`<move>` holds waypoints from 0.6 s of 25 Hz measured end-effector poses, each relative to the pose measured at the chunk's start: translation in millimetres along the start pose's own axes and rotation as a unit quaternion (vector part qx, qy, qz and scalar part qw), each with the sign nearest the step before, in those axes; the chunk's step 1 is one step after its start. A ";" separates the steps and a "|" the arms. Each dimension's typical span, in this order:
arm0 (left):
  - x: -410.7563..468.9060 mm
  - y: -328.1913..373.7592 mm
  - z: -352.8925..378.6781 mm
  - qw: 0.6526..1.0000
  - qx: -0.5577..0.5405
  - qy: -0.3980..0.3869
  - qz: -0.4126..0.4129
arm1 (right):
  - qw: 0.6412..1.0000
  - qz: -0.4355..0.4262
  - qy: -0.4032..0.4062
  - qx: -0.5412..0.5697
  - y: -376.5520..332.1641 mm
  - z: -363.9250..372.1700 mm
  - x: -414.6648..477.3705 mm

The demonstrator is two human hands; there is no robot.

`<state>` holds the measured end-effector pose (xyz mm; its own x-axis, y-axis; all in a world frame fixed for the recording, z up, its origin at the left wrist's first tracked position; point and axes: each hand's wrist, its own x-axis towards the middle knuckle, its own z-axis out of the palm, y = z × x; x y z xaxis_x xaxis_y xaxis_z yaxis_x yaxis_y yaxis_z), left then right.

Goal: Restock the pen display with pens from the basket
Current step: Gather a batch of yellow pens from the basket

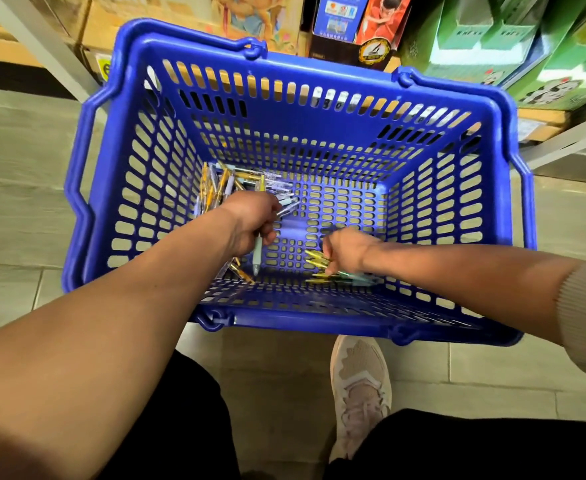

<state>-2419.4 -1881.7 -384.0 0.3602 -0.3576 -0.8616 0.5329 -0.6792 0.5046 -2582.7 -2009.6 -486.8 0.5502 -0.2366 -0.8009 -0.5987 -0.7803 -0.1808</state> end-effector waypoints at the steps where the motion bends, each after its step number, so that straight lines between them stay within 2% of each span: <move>1: -0.8 0.4 0.4 1.000 -0.006 -0.009 -0.003 | 1.000 -0.007 -0.007 0.017 0.5 -7.8 0.0; 4: -4.1 0.8 1.6 0.999 -0.012 -0.032 -0.018 | 0.989 -0.032 0.048 0.137 -2.8 -34.1 -7.0; 8: -7.4 2.4 4.8 0.999 -0.002 -0.048 -0.018 | 0.913 -0.072 0.131 0.380 -36.7 -60.5 -20.3; 10: -8.4 1.9 7.6 0.997 -0.008 -0.078 -0.018 | 0.868 -0.121 0.120 0.466 -55.1 -61.1 -24.1; 12: -5.3 1.8 6.8 0.998 -0.025 -0.057 -0.005 | 0.837 -0.166 0.085 0.514 -59.8 -59.0 -26.4; 13: -3.0 1.9 5.3 0.999 -0.029 -0.036 0.006 | 0.852 -0.168 0.080 0.489 -55.5 -59.7 -25.6; 15: 2.4 1.9 1.9 0.999 -0.035 -0.002 0.024 | 0.944 -0.121 0.103 0.288 -37.0 -57.8 -19.2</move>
<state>-2419.0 -1885.0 -385.2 0.3827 -0.3917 -0.8367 0.5677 -0.6148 0.5475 -2537.5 -2009.7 -431.8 0.7782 -0.2453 -0.5782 -0.6248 -0.3959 -0.6729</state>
